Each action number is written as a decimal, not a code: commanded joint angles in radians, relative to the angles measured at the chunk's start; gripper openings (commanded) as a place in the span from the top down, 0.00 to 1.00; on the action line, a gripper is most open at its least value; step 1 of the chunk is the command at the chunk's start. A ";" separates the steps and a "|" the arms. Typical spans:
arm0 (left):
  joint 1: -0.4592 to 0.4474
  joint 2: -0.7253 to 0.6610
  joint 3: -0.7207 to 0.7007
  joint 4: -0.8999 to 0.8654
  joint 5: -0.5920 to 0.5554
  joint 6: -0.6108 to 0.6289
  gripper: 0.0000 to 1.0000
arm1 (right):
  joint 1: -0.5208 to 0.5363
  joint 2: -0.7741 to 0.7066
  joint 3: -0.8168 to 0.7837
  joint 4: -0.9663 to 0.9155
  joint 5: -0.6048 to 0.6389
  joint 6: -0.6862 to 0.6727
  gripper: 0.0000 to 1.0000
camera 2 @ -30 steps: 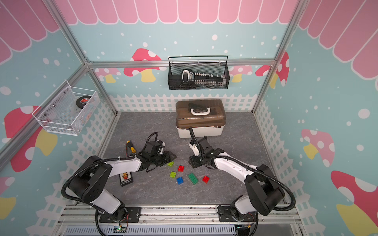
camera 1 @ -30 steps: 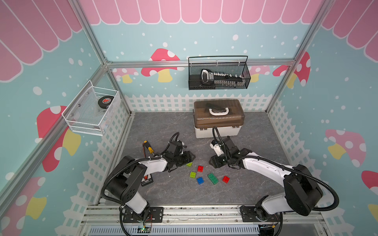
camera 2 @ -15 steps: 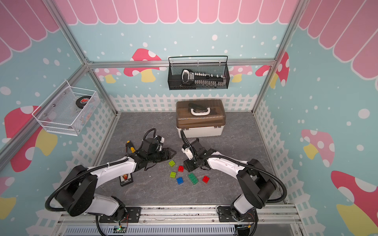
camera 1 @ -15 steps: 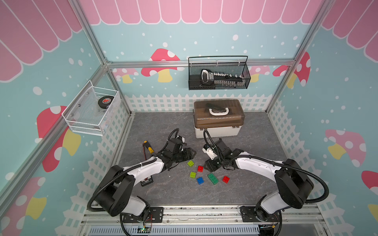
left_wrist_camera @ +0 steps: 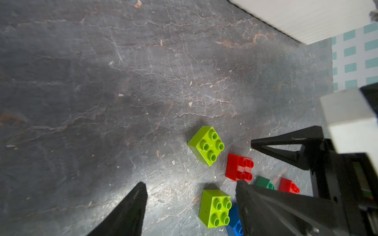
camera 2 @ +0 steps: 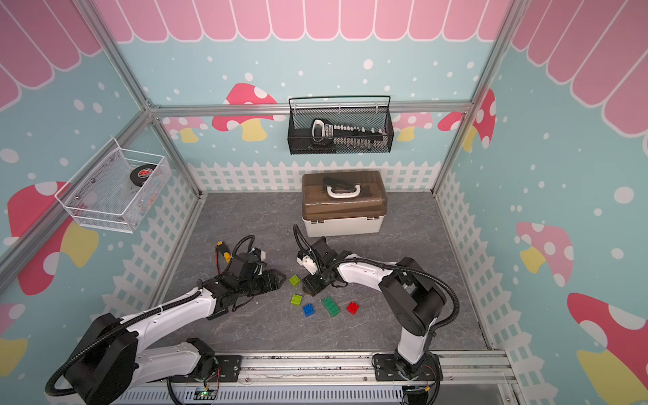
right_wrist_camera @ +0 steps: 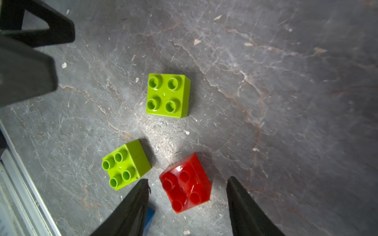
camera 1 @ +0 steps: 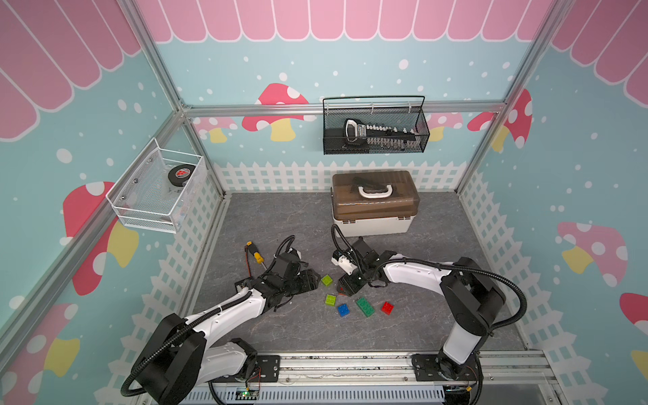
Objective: Assemble the letter y with lego
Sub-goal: Pick up the lego brick from the center of the board.
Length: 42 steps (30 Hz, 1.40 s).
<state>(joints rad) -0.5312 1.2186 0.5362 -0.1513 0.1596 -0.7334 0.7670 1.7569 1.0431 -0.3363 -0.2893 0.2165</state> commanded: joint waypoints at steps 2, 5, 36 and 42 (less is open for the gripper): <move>0.005 -0.018 -0.008 -0.004 -0.025 -0.019 0.30 | 0.009 0.003 0.004 0.000 -0.067 -0.032 0.38; 0.005 -0.011 -0.008 -0.003 -0.025 -0.020 0.30 | 0.014 -0.008 -0.013 -0.005 -0.084 -0.039 0.39; 0.006 0.018 -0.042 0.050 -0.011 -0.038 0.30 | 0.146 0.067 0.082 -0.129 0.254 -0.029 0.58; 0.005 0.024 -0.043 0.057 -0.010 -0.039 0.30 | 0.147 0.054 0.091 -0.136 0.277 -0.022 0.66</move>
<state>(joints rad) -0.5312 1.2308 0.5034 -0.1143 0.1532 -0.7525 0.9054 1.8122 1.1110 -0.4454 -0.0376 0.1986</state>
